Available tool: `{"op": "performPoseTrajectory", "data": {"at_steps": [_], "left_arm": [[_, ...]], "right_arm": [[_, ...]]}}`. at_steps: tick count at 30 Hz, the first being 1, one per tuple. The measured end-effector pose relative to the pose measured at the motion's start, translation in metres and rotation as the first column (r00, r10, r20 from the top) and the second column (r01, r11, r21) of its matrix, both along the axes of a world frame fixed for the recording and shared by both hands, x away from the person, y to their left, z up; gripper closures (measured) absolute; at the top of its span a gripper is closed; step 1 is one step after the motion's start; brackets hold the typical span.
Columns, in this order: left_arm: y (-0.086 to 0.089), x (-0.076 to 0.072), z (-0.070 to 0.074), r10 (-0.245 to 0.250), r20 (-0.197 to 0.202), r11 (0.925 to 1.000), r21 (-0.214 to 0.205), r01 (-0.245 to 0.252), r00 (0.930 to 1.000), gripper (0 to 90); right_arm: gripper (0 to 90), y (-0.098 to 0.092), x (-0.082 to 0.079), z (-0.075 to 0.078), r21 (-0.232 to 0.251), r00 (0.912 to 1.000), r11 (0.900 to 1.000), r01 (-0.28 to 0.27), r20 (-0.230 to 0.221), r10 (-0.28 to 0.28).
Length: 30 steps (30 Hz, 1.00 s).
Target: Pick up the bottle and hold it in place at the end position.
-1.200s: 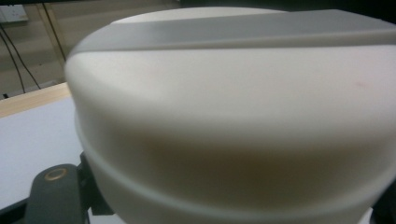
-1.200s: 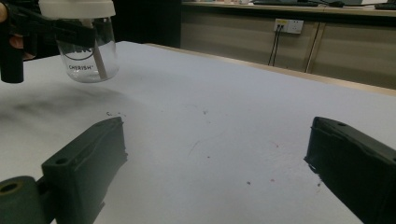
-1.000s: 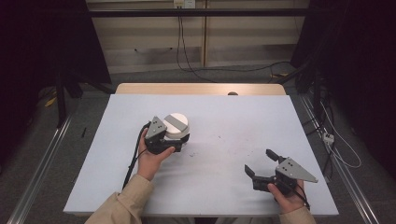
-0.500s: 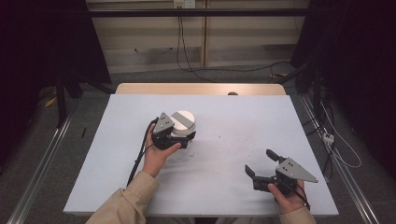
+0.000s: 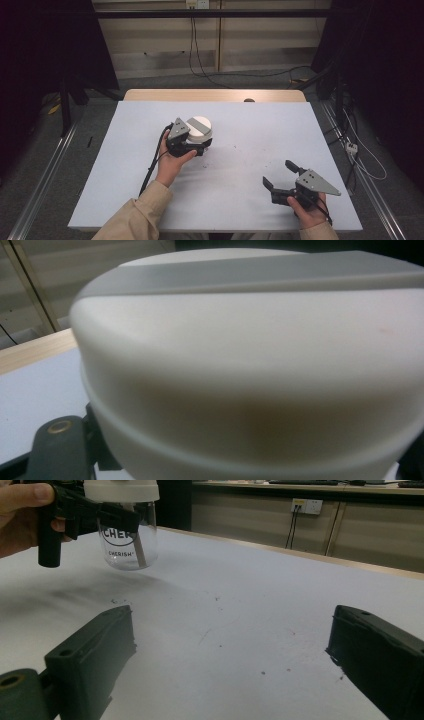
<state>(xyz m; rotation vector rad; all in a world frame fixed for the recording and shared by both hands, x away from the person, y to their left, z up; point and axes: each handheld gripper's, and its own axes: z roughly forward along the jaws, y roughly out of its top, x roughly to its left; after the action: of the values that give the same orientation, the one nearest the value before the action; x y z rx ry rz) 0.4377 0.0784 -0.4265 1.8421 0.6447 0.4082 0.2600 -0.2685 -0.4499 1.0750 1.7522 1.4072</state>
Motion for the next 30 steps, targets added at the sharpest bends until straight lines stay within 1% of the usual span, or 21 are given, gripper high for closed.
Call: {"op": "performPoseTrajectory", "data": {"at_steps": [1, 4, 9, 10, 12, 18, 19, 22, 24, 30], "left_arm": [[-0.001, 0.001, 0.001, 0.001, 0.004, 1.0000, 0.006, -0.001, 1.0000, 18.5], [-0.004, 0.003, 0.002, -0.004, 0.007, 1.0000, 0.005, 0.004, 1.0000, 18.5], [-0.008, 0.005, 0.000, -0.008, 0.003, 0.9999, 0.006, 0.008, 1.0000, 18.4], [-0.010, 0.006, -0.001, -0.003, 0.001, 1.0000, 0.003, 0.003, 1.0000, 18.5], [-0.012, 0.007, -0.001, -0.013, 0.002, 0.9999, 0.007, 0.013, 0.9999, 18.5], [-0.016, 0.009, -0.003, -0.010, 0.004, 0.9999, -0.002, 0.010, 0.9999, 18.4], [-0.017, 0.011, -0.003, -0.017, 0.001, 0.9999, -0.001, 0.017, 0.9999, 18.5], [-0.018, 0.012, -0.003, -0.016, -0.003, 0.9998, -0.011, 0.015, 0.9999, 18.4], [-0.021, 0.013, -0.002, -0.025, 0.006, 0.9997, -0.006, 0.025, 0.9997, 18.4], [-0.025, 0.015, -0.003, -0.031, 0.004, 0.9995, -0.006, 0.031, 0.9995, 18.5]], "right_arm": [[4.1, 0.000, 0.000, 0.000, 0.001, 1.0000, 1.0000, 0.000, 0.000, 0.000], [4.0, -0.001, 0.000, 0.000, 0.001, 1.0000, 1.0000, 0.000, -0.001, 0.000], [4.0, -0.001, 0.000, 0.000, 0.002, 1.0000, 1.0000, 0.002, 0.000, -0.002], [4.0, -0.001, 0.000, 0.000, 0.001, 1.0000, 1.0000, 0.002, 0.000, -0.002], [4.0, -0.001, 0.000, 0.000, 0.001, 1.0000, 1.0000, 0.003, 0.000, -0.003], [4.0, -0.001, 0.000, 0.000, 0.002, 1.0000, 1.0000, 0.003, -0.001, -0.003], [4.0, -0.001, -0.001, 0.000, 0.004, 1.0000, 1.0000, 0.003, -0.001, -0.003], [4.0, -0.001, 0.000, 0.000, 0.004, 1.0000, 1.0000, 0.002, -0.001, -0.002], [4.1, -0.001, -0.001, 0.000, 0.002, 1.0000, 1.0000, 0.003, -0.001, -0.003], [4.1, -0.001, 0.000, 0.000, 0.004, 1.0000, 1.0000, 0.001, -0.001, -0.001]]}}
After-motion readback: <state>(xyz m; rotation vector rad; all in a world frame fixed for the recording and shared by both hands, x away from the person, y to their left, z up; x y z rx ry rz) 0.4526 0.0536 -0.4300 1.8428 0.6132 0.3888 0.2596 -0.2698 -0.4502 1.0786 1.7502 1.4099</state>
